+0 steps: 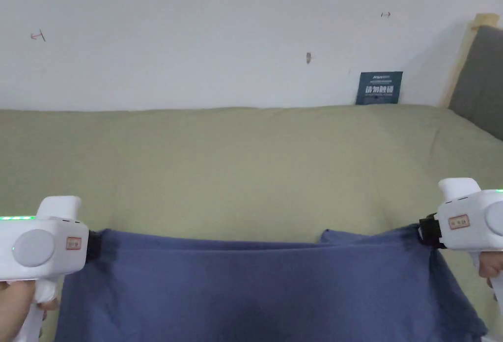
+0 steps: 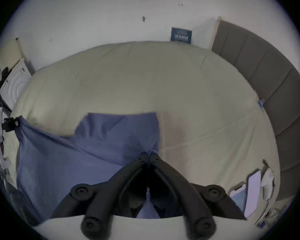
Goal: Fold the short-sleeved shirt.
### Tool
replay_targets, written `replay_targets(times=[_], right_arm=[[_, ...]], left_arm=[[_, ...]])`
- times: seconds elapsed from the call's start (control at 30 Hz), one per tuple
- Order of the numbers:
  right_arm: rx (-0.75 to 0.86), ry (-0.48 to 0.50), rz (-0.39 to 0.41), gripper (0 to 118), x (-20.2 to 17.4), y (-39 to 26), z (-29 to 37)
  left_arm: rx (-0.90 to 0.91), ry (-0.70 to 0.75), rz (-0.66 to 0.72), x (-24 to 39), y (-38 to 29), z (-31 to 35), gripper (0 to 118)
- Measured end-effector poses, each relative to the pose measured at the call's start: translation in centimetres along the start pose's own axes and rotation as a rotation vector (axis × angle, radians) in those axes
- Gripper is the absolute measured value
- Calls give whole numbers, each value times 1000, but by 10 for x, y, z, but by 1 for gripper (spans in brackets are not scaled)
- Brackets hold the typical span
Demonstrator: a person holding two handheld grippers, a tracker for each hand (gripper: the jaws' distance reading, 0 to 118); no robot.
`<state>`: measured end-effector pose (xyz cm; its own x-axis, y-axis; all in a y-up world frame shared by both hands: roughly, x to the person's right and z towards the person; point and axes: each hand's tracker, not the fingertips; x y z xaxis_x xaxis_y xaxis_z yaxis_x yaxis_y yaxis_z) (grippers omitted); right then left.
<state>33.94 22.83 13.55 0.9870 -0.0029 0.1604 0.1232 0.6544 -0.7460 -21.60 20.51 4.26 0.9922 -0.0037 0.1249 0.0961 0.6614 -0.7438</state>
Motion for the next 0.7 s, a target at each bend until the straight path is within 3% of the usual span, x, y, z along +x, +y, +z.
replay_targets(times=[0.43, 0.7], right_arm=[[359, 43, 58, 0, -25, 62, 221], [489, 30, 13, 0, -34, 128, 285]], left_arm=[[307, 1, 37, -38, 48, 233, 8], [417, 64, 37, -32, 105, 299, 8]])
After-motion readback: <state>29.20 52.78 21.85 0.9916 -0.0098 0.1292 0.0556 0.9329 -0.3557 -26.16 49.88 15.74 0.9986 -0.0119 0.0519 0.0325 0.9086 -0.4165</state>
